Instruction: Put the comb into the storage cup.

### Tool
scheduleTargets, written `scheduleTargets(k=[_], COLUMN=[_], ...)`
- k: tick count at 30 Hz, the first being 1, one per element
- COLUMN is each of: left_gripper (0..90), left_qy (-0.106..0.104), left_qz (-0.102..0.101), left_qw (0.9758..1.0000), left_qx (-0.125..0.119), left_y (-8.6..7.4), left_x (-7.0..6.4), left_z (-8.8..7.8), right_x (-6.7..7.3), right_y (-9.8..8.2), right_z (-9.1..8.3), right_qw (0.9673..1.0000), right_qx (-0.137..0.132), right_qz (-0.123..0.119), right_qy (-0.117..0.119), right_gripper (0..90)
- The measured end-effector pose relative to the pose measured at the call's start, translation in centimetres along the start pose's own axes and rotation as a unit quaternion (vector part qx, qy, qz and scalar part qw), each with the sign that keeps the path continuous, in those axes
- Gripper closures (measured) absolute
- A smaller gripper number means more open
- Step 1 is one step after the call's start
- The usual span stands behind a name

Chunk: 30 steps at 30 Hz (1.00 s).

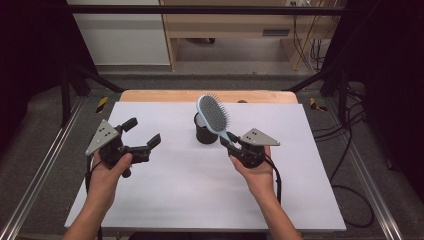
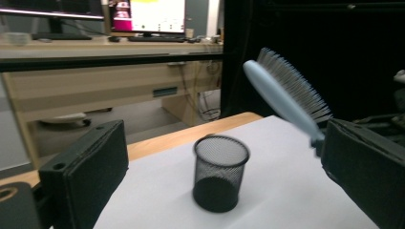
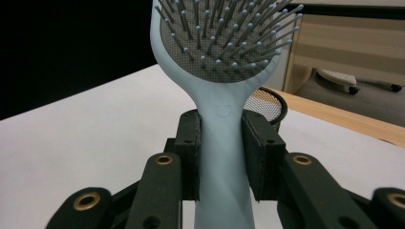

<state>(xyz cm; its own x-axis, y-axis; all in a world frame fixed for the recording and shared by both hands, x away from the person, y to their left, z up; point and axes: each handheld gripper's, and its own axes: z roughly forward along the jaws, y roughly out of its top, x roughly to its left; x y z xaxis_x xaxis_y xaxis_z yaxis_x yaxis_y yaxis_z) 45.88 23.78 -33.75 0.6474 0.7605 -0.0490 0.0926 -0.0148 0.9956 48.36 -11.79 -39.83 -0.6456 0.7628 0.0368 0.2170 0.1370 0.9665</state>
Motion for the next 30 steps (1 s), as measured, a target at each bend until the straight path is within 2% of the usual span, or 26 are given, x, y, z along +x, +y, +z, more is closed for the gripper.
scheduleTargets(k=[6,14,24,26,30], left_gripper=[1.5,1.6,1.7,1.7,1.8], left_qy=[-0.033,-0.054,-0.05,-0.041,-0.033], left_qz=[-0.003,0.006,0.001,0.004,-0.003], left_qw=[0.9994,0.9984,0.9986,0.999,0.9994], left_qx=[0.006,0.014,0.018,0.019,0.015], left_y=[1.6,2.4,1.7,1.7,1.8], left_x=[-1.7,-3.8,-5.4,-5.6,-5.9], left_z=[2.5,4.5,5.5,5.5,5.2], right_x=[0.9,2.1,2.7,3.0,3.2], right_y=[0.5,0.7,0.5,0.4,0.4], right_z=[0.6,0.8,0.2,0.0,-0.2], right_qw=[0.9999,0.9994,0.9992,0.9991,0.9992], right_qx=[-0.013,-0.024,-0.029,-0.03,-0.034], right_qz=[-0.008,-0.019,-0.025,-0.029,-0.022], right_qy=[0.007,0.016,0.01,0.007,0.005], right_gripper=[69.6,69.6,69.6,69.6,69.6])
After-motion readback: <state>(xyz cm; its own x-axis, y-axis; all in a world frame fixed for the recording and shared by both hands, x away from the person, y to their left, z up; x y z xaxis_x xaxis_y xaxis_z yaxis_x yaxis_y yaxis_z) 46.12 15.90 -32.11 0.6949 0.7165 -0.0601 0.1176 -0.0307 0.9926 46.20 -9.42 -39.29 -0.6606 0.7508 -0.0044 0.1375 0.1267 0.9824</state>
